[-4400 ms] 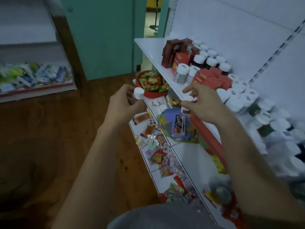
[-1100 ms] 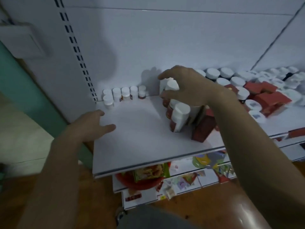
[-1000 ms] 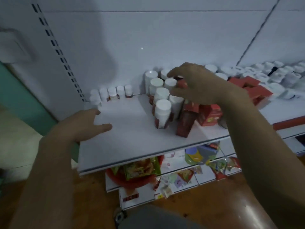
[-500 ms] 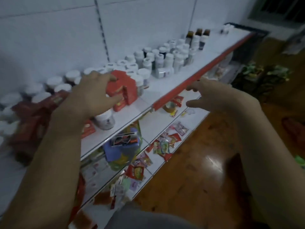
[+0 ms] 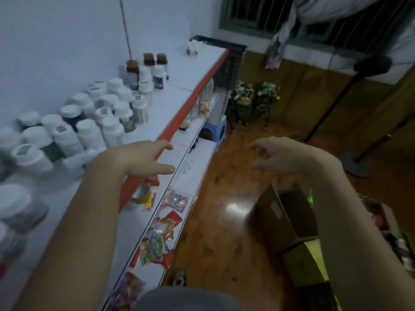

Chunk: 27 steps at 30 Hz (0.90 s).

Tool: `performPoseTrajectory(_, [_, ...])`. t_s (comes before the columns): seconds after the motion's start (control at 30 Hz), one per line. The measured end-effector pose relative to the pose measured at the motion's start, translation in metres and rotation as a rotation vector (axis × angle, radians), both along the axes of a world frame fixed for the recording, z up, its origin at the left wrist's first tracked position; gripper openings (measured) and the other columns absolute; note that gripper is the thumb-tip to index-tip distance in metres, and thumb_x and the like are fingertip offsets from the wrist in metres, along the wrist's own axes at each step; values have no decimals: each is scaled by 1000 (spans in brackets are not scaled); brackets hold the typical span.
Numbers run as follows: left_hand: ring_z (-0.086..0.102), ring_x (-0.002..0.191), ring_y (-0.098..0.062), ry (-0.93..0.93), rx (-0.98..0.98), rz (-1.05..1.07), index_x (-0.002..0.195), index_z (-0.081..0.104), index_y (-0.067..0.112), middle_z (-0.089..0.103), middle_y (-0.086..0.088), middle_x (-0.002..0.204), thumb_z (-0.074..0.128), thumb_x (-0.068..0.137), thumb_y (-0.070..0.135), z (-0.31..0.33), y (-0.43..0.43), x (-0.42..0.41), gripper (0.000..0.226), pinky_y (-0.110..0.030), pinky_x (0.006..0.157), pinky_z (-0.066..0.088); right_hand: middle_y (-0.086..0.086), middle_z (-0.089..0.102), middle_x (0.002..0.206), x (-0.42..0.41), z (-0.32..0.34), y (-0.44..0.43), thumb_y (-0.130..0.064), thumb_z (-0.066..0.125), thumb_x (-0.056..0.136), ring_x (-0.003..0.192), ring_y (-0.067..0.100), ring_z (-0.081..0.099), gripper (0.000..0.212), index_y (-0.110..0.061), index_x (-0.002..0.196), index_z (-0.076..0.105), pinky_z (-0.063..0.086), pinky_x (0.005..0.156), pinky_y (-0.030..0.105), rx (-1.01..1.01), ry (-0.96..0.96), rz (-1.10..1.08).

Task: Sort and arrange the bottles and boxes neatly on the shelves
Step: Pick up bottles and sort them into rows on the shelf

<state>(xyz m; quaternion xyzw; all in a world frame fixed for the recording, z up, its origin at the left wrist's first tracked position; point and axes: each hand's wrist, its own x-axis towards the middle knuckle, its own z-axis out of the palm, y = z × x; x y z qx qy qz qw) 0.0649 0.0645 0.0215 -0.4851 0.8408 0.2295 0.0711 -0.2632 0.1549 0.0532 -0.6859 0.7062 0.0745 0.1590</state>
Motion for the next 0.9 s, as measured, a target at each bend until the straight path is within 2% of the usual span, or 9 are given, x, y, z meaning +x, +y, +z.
performPoseTrajectory(0.07, [57, 124, -21, 48, 2, -19, 150, 36, 37, 53, -1, 146, 63, 89, 62, 3, -43, -28, 71, -40, 104, 46, -2, 53, 141, -17, 9, -34, -59, 61, 93, 121, 18, 56, 66, -29, 149, 42, 46, 96, 30, -2, -8, -30])
performPoseTrajectory(0.2, [54, 126, -26, 250, -166, 6, 146, 45, 27, 54, -8, 142, 66, 91, 50, 2, -124, -84, 64, -38, 102, 44, 0, 55, 140, -52, 14, -98, -59, 60, 93, 120, 20, 56, 67, -28, 150, 41, 47, 94, 31, -27, -19, -82])
performPoseTrajectory(0.27, [53, 126, -28, 258, -134, 9, 146, 46, 28, 54, -9, 140, 67, 90, 50, -4, -159, -112, 63, -40, 104, 43, 1, 54, 141, -73, 6, -126, -58, 60, 94, 121, 21, 56, 67, -27, 150, 41, 46, 94, 31, -8, -33, -109])
performPoseTrajectory(0.37, [50, 128, -28, 199, -72, -12, 146, 46, 30, 51, -10, 142, 67, 89, 52, -15, -210, -150, 64, -46, 108, 42, 4, 48, 148, -106, -12, -175, -53, 60, 96, 133, 25, 47, 66, -23, 151, 40, 41, 103, 35, -11, -19, -143])
performPoseTrajectory(0.5, [51, 125, -27, 315, -155, 73, 141, 51, 29, 48, -7, 140, 70, 89, 43, -30, -278, -201, 57, -42, 107, 42, 7, 44, 152, -158, -40, -249, -49, 60, 97, 139, 28, 40, 66, -22, 153, 38, 39, 112, 42, -9, -39, -173])
performPoseTrajectory(0.6, [56, 115, -28, 369, -215, 177, 138, 55, 28, 48, -8, 136, 70, 90, 37, -44, -333, -242, 51, -39, 102, 44, 6, 44, 151, -208, -58, -307, -49, 60, 98, 139, 27, 41, 64, -23, 152, 38, 41, 109, 41, 2, -103, -170])
performPoseTrajectory(0.77, [46, 128, -34, 345, -261, 364, 134, 58, 28, 49, -11, 135, 69, 89, 35, -54, -420, -309, 46, -52, 103, 45, 5, 46, 150, -298, -64, -407, -47, 60, 99, 136, 26, 44, 60, -23, 150, 41, 41, 103, 35, -9, -185, -174])
performPoseTrajectory(0.9, [41, 132, -33, 264, -207, 484, 134, 56, 32, 49, -12, 136, 68, 88, 42, -53, -478, -338, 48, -55, 108, 40, 5, 48, 148, -342, -63, -492, -47, 60, 98, 133, 25, 46, 59, -22, 149, 43, 39, 95, 32, -31, -212, -98])
